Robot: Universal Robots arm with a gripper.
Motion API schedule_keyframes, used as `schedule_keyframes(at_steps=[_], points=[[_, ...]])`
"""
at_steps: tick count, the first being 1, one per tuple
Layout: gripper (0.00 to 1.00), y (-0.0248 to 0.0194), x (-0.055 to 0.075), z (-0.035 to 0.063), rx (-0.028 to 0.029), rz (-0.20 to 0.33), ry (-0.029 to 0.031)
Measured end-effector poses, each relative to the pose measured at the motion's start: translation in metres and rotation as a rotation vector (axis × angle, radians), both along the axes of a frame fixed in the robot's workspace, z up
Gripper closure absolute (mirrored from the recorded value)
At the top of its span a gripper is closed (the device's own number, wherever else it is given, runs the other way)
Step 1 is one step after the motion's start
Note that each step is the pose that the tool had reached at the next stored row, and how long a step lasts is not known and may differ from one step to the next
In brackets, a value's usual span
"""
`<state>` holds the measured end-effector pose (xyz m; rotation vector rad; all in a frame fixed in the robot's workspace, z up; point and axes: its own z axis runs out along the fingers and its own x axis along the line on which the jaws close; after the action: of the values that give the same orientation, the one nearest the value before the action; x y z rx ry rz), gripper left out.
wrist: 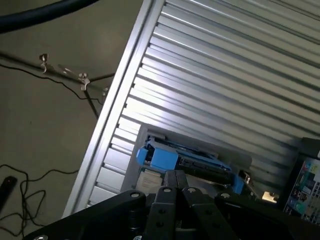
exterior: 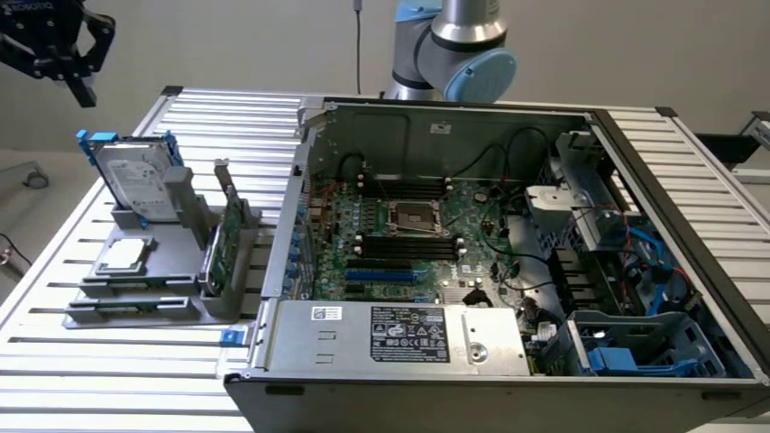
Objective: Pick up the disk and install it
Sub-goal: 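Pick up the disk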
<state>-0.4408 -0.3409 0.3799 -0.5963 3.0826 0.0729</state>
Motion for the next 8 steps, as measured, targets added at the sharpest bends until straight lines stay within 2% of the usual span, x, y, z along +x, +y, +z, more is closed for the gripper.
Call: schedule_keyframes(at_steps=[8], points=[[0.89, 0.0, 0.0, -0.0076, 0.0, 0.145, 0.0]])
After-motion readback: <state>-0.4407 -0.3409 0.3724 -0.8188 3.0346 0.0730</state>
